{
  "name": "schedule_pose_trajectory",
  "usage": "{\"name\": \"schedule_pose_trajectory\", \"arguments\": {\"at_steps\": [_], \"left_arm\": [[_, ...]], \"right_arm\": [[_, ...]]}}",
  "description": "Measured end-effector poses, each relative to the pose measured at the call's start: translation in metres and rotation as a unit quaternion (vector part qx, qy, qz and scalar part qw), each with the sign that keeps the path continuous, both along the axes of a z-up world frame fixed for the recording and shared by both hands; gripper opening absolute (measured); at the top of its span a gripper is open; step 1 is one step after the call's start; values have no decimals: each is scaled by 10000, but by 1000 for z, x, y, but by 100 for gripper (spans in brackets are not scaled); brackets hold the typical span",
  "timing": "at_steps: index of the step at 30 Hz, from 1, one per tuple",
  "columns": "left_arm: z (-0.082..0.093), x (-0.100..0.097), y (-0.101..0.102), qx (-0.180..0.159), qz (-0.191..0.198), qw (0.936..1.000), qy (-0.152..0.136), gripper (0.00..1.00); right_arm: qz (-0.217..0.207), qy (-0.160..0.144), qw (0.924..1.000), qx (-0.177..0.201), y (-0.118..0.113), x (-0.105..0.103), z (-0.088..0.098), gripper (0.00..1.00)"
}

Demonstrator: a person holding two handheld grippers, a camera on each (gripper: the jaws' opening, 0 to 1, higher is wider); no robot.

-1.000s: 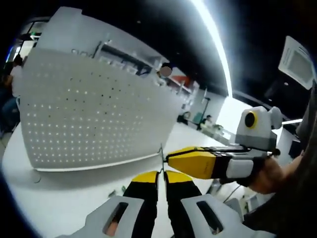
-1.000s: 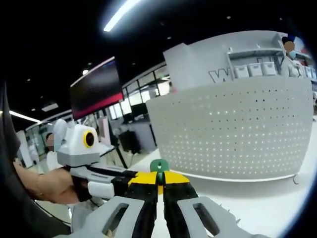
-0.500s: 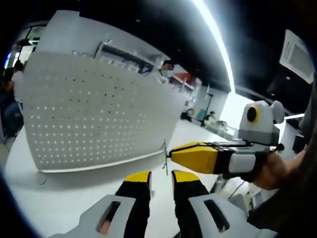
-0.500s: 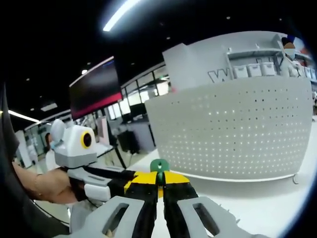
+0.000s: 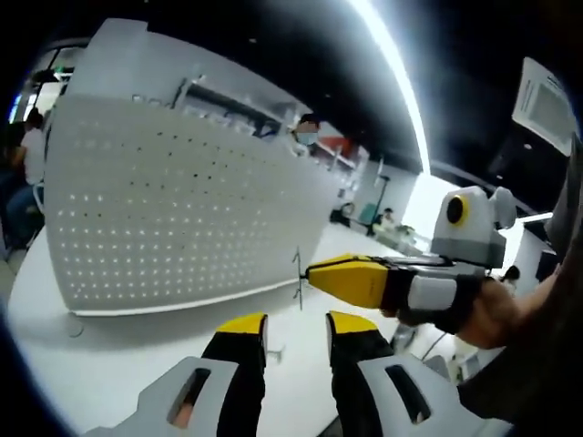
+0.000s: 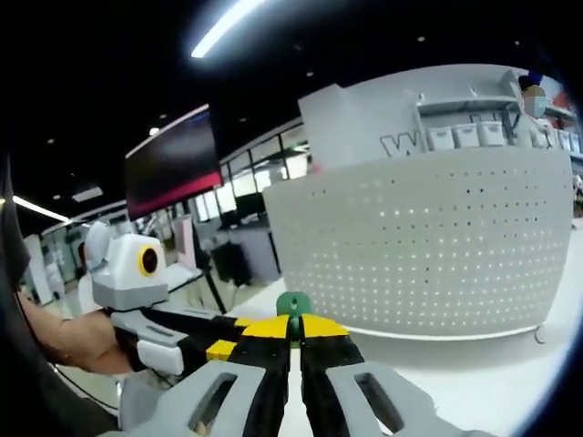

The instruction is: Insert the hook assembly into the mounting plate slot until the hook locks in place.

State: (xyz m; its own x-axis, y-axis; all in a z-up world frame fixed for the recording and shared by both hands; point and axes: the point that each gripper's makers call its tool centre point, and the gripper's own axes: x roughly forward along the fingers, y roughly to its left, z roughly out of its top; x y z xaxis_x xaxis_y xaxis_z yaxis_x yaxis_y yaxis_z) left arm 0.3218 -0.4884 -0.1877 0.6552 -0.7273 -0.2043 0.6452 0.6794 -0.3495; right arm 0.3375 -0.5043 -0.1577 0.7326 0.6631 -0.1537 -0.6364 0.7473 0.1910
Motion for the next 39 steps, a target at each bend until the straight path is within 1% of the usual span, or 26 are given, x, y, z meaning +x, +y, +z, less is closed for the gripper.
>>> {"name": "schedule_pose_trajectory", "arguments": {"at_steps": [2,5,9,10,11,12,13,14,15,16,17,19,21,25,28,30,31,34,36,37,39], "left_arm": [[-1,-1,1,13,5,10000,-43,32],[-2,-4,5,33,68,9999,-147,32],[-8,-6,11,18,134,9998,-119,36],[-10,-7,11,40,145,9998,-99,36],[-16,-8,14,226,164,9996,-53,37],[-18,-9,15,332,163,9993,-70,37],[-19,-10,15,325,172,9993,-69,38],[-20,-11,16,296,180,9994,-51,39],[-21,-11,16,243,191,9995,-7,39],[-21,-11,16,214,215,9995,17,40],[-21,-11,17,228,258,9994,6,42],[-25,-11,20,329,300,9990,48,43],[-26,-11,20,351,300,9989,43,44],[-28,-10,21,393,321,9987,55,46],[-29,-8,21,412,342,9985,63,49],[-28,-7,22,410,368,9985,57,49],[-28,-6,23,408,375,9984,56,50],[-28,-5,24,389,417,9984,60,51],[-27,-5,25,350,463,9983,40,51],[-27,-5,25,342,474,9983,53,51],[-29,-6,24,355,461,9983,73,52]], "right_arm": [[-58,-39,10000,-24,-3,2,0,0],[-146,-164,9997,-118,-7,8,1,0],[-275,-271,9991,-159,-12,16,2,0],[-310,-303,9989,-176,-13,19,2,0],[-341,-333,9987,-194,-14,21,2,0],[-461,-553,9969,-303,-18,26,5,0],[-542,-737,9953,-324,-20,29,9,0],[-570,-776,9948,-340,-21,30,10,0],[-649,-747,9946,-309,-23,32,10,0],[-708,-830,9936,-306,-24,34,13,0],[-790,-953,9917,-354,-27,38,17,0],[-892,-1049,9898,-355,-30,45,21,0],[-1002,-1141,9878,-350,-33,53,25,0],[-1166,-1213,9851,-361,-37,67,30,0],[-1318,-1317,9819,-329,-41,78,36,0],[-1421,-1467,9779,-444,-43,85,38,0],[-1462,-1496,9766,-492,-44,88,38,0],[-1599,-1455,9754,-434,-47,102,38,0],[-1712,-1494,9731,-375,-50,112,44,0],[-1782,-1568,9709,-308,-52,117,50,0],[-1861,-1655,9678,-363,-55,128,55,0]]}}
